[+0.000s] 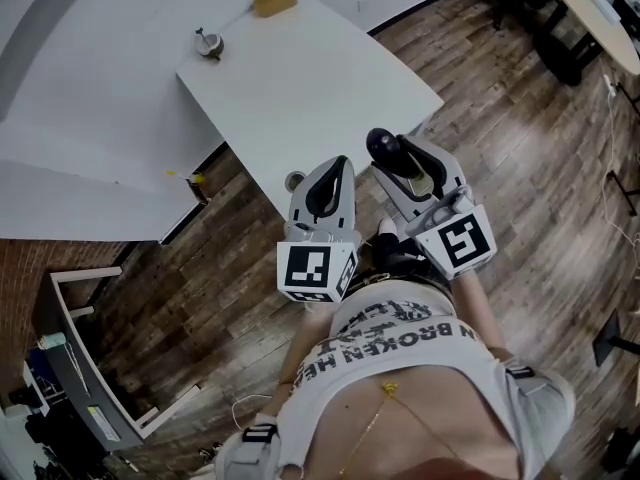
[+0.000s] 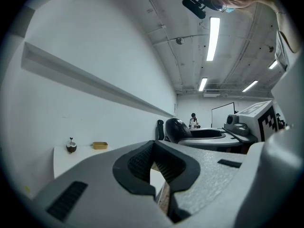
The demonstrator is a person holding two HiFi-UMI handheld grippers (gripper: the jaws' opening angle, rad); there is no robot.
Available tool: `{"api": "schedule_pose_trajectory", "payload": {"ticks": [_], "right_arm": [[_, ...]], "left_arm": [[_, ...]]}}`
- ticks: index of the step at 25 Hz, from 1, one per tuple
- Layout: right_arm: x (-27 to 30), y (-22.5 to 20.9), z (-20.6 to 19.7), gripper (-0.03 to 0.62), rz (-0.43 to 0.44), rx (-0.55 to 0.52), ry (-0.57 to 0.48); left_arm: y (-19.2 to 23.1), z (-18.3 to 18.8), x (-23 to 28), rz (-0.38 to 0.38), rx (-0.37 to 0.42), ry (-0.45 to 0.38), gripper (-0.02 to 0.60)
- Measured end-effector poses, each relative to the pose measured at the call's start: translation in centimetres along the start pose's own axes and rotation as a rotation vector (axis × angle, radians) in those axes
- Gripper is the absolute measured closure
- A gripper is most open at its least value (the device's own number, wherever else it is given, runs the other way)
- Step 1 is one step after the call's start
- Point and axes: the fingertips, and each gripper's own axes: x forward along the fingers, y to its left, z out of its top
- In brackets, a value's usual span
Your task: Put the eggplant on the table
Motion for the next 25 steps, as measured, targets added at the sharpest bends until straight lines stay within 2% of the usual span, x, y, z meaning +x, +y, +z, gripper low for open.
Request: {"api": "schedule_pose_trajectory", "payload": {"ticks": [15, 25], "right_arm": [[3.9, -8.7, -0.8, 0.387, 0.102, -0.015, -0.014], [4.6, -9.1, -1.8, 0.387, 0.161, -0.019, -0.012]], "left_arm": [[1.1, 1.0, 8.9, 0.119, 0.0, -0.007, 0.583], [1.7, 0.1, 8.7, 0.205, -0.014, -0.002, 0.583]]}}
